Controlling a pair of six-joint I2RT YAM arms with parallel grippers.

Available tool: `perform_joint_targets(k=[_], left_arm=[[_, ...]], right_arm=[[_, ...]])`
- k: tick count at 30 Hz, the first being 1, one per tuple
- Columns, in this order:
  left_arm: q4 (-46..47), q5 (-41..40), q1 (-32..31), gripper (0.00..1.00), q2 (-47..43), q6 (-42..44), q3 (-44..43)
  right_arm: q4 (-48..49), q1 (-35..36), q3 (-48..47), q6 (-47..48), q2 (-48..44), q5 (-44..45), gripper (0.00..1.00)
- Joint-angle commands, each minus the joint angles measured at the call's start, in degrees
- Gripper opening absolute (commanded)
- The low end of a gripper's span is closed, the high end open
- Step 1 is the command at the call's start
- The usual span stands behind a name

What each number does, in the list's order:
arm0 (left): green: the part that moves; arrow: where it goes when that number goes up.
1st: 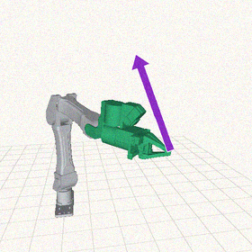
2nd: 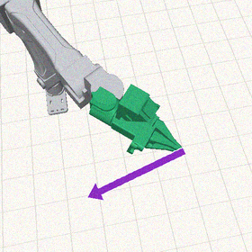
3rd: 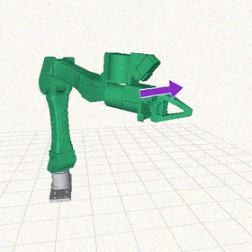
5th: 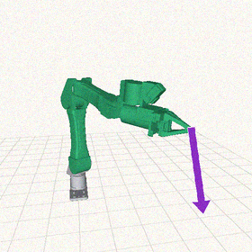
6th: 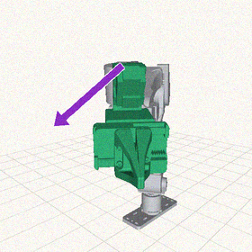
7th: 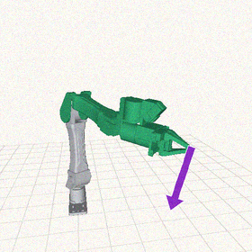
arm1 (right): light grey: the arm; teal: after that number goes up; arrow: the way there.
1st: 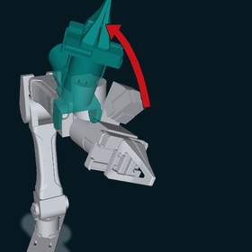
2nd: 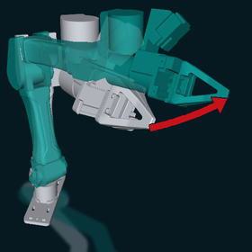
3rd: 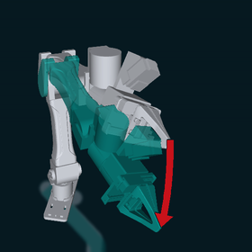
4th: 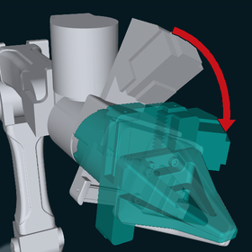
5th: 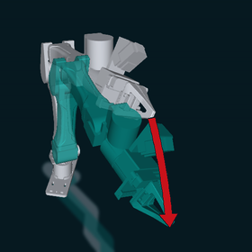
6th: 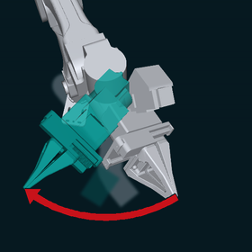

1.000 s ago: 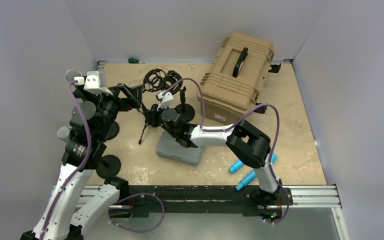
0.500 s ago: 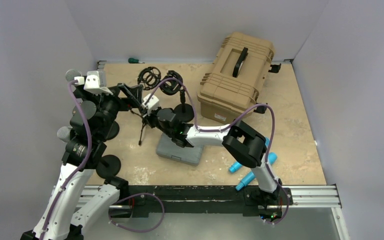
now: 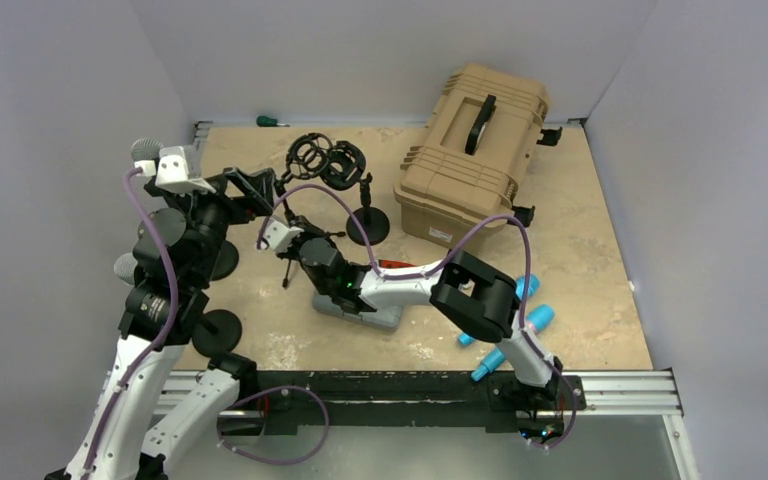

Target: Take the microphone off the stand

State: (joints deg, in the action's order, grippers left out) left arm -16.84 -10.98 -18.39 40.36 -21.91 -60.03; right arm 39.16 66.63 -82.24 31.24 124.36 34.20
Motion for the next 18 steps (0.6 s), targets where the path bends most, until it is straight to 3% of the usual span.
perform_joint_targets(k=[1,9,13,18], left_arm=[[0.8,-3.3,0.5,0.87,-1.3,0.8,-0.7],[0.9,-3.3,0.6,0.87,-1.4,0.8,-0.6],[1.0,-2.6,0.6,0.87,-1.4,0.5,-0.7],[1.1,-2.0,0.6,0.87,-1.2,0.3,-0.7]], right_arm=[[-1.6,-0.5,-0.4,0.6,-1.2,1.9,0.09],[-3.9,-0.7,4.0,-17.8,-8.1,-3.0,0.52],[-5.1,-3.3,8.7,-34.2,-13.2,-9.4,0.58],[-4.4,-9.3,12.0,-53.5,-16.6,-25.9,0.59]])
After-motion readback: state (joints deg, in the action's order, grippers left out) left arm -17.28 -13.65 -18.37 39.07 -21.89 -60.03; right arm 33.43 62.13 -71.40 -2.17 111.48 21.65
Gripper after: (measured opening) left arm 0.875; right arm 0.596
